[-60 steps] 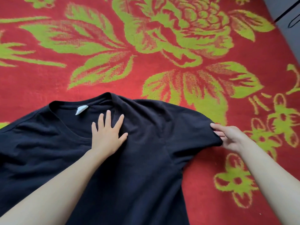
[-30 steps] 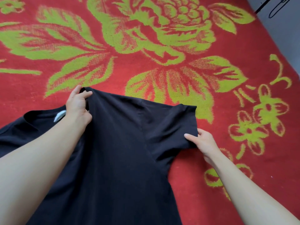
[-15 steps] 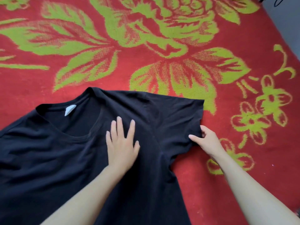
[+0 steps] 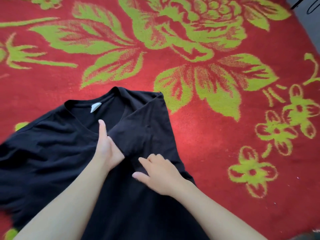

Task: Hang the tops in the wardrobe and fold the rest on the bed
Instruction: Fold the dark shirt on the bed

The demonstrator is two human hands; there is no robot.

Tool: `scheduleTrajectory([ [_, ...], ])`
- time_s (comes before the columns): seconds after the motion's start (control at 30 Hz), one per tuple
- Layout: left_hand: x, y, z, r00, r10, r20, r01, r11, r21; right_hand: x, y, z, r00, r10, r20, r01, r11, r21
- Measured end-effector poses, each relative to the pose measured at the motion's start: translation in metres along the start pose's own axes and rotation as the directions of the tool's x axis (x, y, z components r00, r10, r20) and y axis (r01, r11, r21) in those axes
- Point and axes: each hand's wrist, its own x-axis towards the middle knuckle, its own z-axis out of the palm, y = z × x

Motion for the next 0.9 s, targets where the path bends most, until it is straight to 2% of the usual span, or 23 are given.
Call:
scheduleTrajectory([
  [0.03,0.000,-0.003,-0.006,0.999,0.005,-0.046,-0.002,0.998,0.056,-0.001,0.006,0.005,0.997,0.011,-0.076,-0.011,1.000,0.000],
  [0.1,0.003,-0.012,-0.019,0.975,0.074,-0.210,-0.023,0.971,0.238,-0.003,0.023,0.019,0.990,0.137,-0.039,-0.140,0.986,-0.086],
  [0.13,0.004,-0.017,-0.027,0.951,0.125,-0.283,-0.045,0.961,0.274,-0.003,0.032,0.029,0.984,0.180,-0.020,-0.181,0.976,-0.118],
  [0.23,0.002,-0.027,-0.038,0.866,0.221,-0.449,-0.085,0.949,0.302,-0.003,0.051,0.056,0.992,0.128,0.015,-0.122,0.968,-0.218],
  [0.3,-0.007,-0.031,-0.048,0.785,0.286,-0.549,-0.120,0.940,0.318,0.000,0.052,0.061,0.993,0.107,-0.043,-0.114,0.965,-0.237],
  [0.33,-0.015,-0.031,-0.056,0.716,0.340,-0.610,-0.164,0.931,0.326,0.002,0.048,0.059,0.991,0.108,-0.078,-0.123,0.966,-0.226],
  [0.4,-0.037,-0.025,-0.081,0.469,0.501,-0.728,-0.204,0.863,0.462,0.004,0.031,0.054,0.987,0.092,-0.133,-0.116,0.976,-0.186],
  [0.47,-0.061,-0.009,-0.114,0.231,0.578,-0.782,-0.073,0.812,0.579,0.008,0.014,0.053,0.986,0.031,-0.164,-0.060,0.982,-0.177],
  [0.5,-0.071,0.001,-0.136,0.147,0.559,-0.816,-0.022,0.827,0.562,0.009,0.006,0.053,0.992,0.023,-0.127,-0.044,0.985,-0.167],
  [0.53,-0.077,0.012,-0.161,0.118,0.487,-0.865,-0.001,0.872,0.490,0.012,0.000,0.056,0.997,0.021,-0.078,-0.034,0.986,-0.161],
  [0.57,-0.083,0.025,-0.190,0.144,0.378,-0.915,-0.063,0.926,0.373,0.017,-0.006,0.061,0.999,0.019,-0.025,-0.023,0.987,-0.158],
  [0.6,-0.087,0.036,-0.216,0.240,0.267,-0.933,-0.154,0.960,0.235,0.021,-0.011,0.065,0.999,0.024,0.026,-0.020,0.989,-0.148],
  [0.67,-0.094,0.054,-0.246,0.444,0.145,-0.884,-0.211,0.976,0.054,0.024,-0.019,0.064,0.997,0.050,0.051,-0.041,0.986,-0.164],
  [0.7,-0.097,0.061,-0.252,0.498,0.118,-0.859,-0.205,0.979,0.015,0.028,-0.022,0.066,0.999,0.046,0.009,-0.043,0.978,-0.202],
  [0.8,-0.097,0.076,-0.254,0.557,0.102,-0.824,-0.222,0.975,-0.030,0.028,-0.019,0.063,0.988,0.040,0.151,-0.008,0.978,-0.208],
  [0.9,-0.099,0.091,-0.248,0.654,0.013,-0.757,-0.238,0.953,-0.189,0.027,-0.018,0.061,0.984,0.047,0.172,-0.006,0.973,-0.230],
])
